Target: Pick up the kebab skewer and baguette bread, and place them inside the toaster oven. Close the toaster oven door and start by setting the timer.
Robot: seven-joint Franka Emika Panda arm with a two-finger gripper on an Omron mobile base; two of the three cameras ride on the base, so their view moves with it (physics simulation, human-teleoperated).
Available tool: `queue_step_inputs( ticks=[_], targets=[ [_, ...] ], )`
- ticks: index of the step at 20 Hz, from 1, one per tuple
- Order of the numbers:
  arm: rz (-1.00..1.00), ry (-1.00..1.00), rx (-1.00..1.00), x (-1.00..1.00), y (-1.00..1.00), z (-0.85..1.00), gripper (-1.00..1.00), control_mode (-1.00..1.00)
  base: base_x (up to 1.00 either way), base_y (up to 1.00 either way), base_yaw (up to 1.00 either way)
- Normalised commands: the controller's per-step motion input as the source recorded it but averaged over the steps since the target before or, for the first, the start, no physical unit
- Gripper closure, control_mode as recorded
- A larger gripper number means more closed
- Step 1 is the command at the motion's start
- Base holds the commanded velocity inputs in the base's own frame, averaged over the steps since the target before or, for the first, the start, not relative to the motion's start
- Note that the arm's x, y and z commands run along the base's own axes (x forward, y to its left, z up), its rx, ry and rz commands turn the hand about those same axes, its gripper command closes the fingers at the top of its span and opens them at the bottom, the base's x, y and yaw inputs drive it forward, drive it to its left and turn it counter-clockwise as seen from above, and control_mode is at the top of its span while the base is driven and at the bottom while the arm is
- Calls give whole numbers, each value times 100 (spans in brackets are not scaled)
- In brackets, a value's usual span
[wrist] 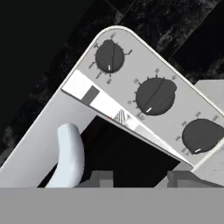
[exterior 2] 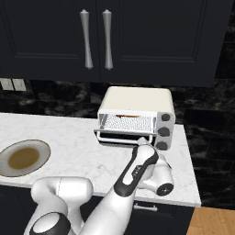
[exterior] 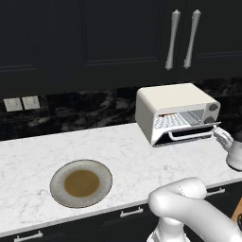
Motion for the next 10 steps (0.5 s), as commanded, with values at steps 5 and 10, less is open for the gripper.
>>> queue_step_inputs(
  ticks=[5, 10],
  targets=[
    [-7, 12, 6, 52, 61, 30, -100, -100, 0, 0, 0],
    [-1, 15, 6, 50, 51, 20, -100, -100, 0, 0, 0]
  ],
)
